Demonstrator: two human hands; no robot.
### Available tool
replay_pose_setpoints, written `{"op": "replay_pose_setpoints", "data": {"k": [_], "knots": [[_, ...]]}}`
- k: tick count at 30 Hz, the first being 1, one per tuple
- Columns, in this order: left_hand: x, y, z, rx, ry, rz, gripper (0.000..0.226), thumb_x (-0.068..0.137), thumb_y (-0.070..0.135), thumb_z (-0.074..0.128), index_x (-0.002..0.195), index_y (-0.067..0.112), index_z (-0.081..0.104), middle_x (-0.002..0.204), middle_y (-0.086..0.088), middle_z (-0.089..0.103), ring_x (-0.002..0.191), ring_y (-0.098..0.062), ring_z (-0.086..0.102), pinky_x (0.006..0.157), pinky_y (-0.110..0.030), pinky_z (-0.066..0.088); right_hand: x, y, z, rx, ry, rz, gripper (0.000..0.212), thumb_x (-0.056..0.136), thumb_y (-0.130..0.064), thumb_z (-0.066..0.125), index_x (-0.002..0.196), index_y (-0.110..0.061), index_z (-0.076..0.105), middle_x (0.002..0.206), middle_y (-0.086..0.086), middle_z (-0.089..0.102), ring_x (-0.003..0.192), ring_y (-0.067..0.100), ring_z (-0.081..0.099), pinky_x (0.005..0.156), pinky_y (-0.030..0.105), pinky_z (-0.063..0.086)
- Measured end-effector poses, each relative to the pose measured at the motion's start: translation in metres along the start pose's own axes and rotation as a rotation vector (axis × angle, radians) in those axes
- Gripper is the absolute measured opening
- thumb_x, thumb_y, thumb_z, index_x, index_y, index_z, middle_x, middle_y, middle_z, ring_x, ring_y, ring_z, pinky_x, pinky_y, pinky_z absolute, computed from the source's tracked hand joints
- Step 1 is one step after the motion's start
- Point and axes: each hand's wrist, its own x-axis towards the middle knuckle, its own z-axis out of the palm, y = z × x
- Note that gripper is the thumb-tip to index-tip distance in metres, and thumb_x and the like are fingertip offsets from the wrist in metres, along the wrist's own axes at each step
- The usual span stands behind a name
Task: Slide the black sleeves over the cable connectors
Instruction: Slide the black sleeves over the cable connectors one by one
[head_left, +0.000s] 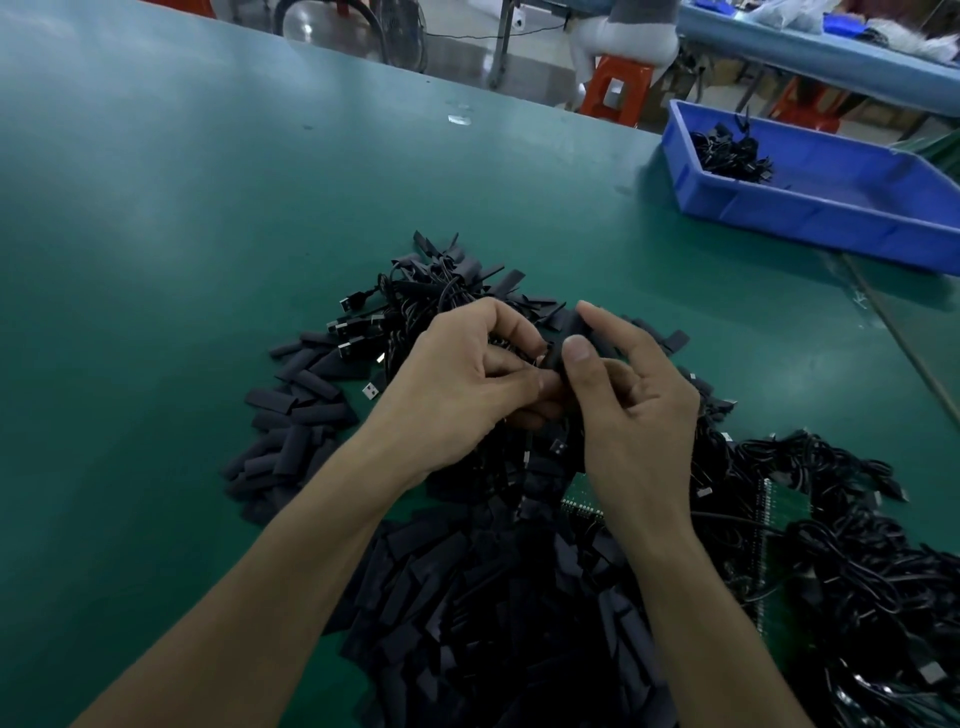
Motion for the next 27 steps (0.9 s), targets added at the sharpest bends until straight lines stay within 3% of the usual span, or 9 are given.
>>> {"op": "replay_pose_setpoints", "data": {"k": [3,5,9,12,16,17,19,22,27], "knots": [[0.004,0.002,-0.007,0.059,0.126,0.058,0.019,0.091,0.006,0.071,0.091,0.013,0.052,0.079,-0.005,0.078,0.072,-0.020,0.076,0.063,-0.025,0.059,0.003,0.003,-0.014,-0.117,-0.127,0.090,0.044,0.100,-0.031,0.060,0.142,-0.035,0.049,0.086,-0.005,0.078,0.080,0.012,0.075,0.074,0.027,0.059],[0.005,0.005,-0.014,0.087,0.278,0.131,0.020,0.092,0.009,0.071,0.089,0.015,0.052,0.077,-0.001,0.077,0.067,-0.016,0.075,0.061,-0.022,0.057,0.006,0.003,-0.028,-0.330,-0.275,0.170,0.055,0.095,-0.042,0.062,0.147,-0.038,0.042,0.090,-0.011,0.076,0.083,0.005,0.072,0.075,0.020,0.055],[0.015,0.013,-0.027,0.215,0.531,0.209,0.021,0.087,0.018,0.069,0.083,0.025,0.050,0.068,0.006,0.075,0.051,-0.010,0.063,0.042,-0.021,0.047,0.012,-0.003,-0.050,-0.679,-0.629,0.275,0.044,0.082,-0.051,0.074,0.122,-0.040,0.061,0.099,-0.018,0.068,0.088,-0.011,0.062,0.069,0.005,0.048],[0.032,0.019,-0.037,0.261,0.539,0.197,0.016,0.085,0.018,0.068,0.083,0.023,0.053,0.066,0.006,0.075,0.046,-0.006,0.060,0.039,-0.018,0.044,0.011,-0.010,-0.055,-0.750,-0.736,0.278,0.042,0.074,-0.051,0.083,0.108,-0.046,0.059,0.105,-0.019,0.062,0.094,-0.008,0.058,0.074,0.012,0.049],[0.062,0.019,-0.041,0.362,0.557,0.113,0.009,0.078,0.020,0.065,0.080,0.024,0.057,0.065,0.000,0.074,0.046,-0.016,0.061,0.046,-0.028,0.046,0.010,-0.017,-0.059,-0.922,-0.871,0.278,0.058,0.068,-0.043,0.088,0.118,-0.042,0.058,0.110,-0.018,0.050,0.104,0.003,0.051,0.090,0.025,0.048],[0.068,0.017,-0.042,0.387,0.571,0.091,0.008,0.076,0.021,0.064,0.078,0.025,0.058,0.064,-0.002,0.073,0.050,-0.020,0.063,0.050,-0.029,0.048,0.010,-0.018,-0.060,-0.986,-0.885,0.265,0.060,0.070,-0.040,0.088,0.122,-0.039,0.058,0.110,-0.015,0.049,0.106,0.007,0.050,0.093,0.030,0.048],[0.078,0.013,-0.043,0.459,0.589,0.063,0.009,0.077,0.024,0.065,0.074,0.027,0.057,0.061,-0.001,0.069,0.047,-0.008,0.059,0.049,-0.020,0.044,0.010,-0.017,-0.061,-1.062,-0.868,0.244,0.057,0.073,-0.031,0.084,0.125,-0.035,0.059,0.111,-0.011,0.050,0.107,0.012,0.050,0.095,0.035,0.048],[0.089,0.007,-0.041,0.601,0.609,0.026,0.016,0.083,0.026,0.066,0.072,0.028,0.054,0.062,0.005,0.060,0.052,0.001,0.051,0.045,-0.007,0.033,0.010,-0.015,-0.064,-1.018,-0.808,0.237,0.043,0.079,-0.026,0.079,0.118,-0.032,0.063,0.109,-0.012,0.055,0.102,0.007,0.055,0.091,0.030,0.051],[0.095,0.003,-0.034,0.773,0.607,-0.001,0.007,0.088,0.026,0.062,0.089,0.021,0.057,0.070,0.003,0.052,0.066,-0.018,0.051,0.066,-0.031,0.037,0.017,-0.011,-0.073,-0.857,-0.629,0.199,0.009,0.085,-0.032,0.078,0.086,-0.031,0.069,0.082,-0.016,0.068,0.078,-0.005,0.063,0.065,0.010,0.049]]}}
